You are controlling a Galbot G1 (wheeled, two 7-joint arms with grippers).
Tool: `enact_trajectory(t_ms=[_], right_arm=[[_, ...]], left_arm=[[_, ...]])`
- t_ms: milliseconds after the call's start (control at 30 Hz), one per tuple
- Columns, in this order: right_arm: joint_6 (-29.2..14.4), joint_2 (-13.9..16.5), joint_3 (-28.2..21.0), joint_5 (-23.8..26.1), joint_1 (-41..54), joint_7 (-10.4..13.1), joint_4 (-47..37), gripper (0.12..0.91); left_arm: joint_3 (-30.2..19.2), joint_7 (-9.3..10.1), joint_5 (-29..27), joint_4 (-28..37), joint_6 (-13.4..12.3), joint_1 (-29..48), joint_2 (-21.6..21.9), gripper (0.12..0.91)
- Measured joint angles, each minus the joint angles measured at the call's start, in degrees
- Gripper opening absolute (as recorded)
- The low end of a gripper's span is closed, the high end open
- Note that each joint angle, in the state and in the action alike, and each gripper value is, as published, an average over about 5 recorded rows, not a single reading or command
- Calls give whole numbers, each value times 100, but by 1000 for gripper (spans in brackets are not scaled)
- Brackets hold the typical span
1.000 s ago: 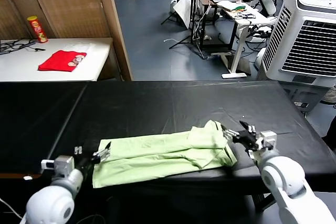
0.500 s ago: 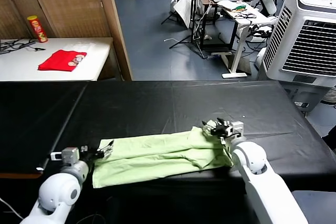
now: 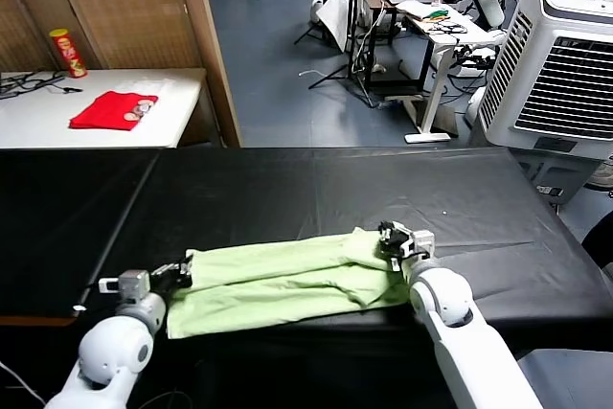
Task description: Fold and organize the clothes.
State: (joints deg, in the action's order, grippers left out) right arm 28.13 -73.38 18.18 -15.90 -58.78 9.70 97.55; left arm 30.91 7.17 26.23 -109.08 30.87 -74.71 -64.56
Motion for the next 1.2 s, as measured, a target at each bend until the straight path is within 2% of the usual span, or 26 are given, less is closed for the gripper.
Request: enact_trajectory(t_ms=[167, 300, 367, 433, 567, 667, 767, 833, 933, 1200], right_arm=[[-38, -289, 191, 367, -184, 85, 78, 126], [-38, -381, 305, 367, -283, 22, 126, 132], [-31, -376, 350, 289, -331, -74, 171, 172], [-23, -349, 391, 221, -384, -171, 237, 263], [-20, -274, 472, 117, -488, -272, 409, 478], [-22, -214, 541, 30, -575, -304, 559, 645], [-31, -161, 602, -25, -683, -357, 722, 761], [-43, -144, 618, -47, -758, -395, 820, 789], [-63, -137, 609, -58, -862, -434, 949, 797], [-72, -94, 557, -85, -1047, -465, 1263, 798]], left_arm=[[-195, -165, -254, 305, -64, 351, 92, 132], [-382, -212, -278, 526, -74, 664, 203, 132], [-441, -238, -269, 592, -90, 774, 253, 132], [-464, -261, -257, 612, -121, 830, 299, 143], [-431, -263, -218, 551, -168, 824, 391, 292], [-353, -248, -162, 450, -173, 754, 464, 475], [-238, -241, -102, 314, -192, 621, 526, 658], [-135, -236, 4, 186, -207, 489, 535, 741], [45, -225, 274, -34, -219, 230, 481, 790], [339, -223, 391, -202, -439, -450, 118, 798]])
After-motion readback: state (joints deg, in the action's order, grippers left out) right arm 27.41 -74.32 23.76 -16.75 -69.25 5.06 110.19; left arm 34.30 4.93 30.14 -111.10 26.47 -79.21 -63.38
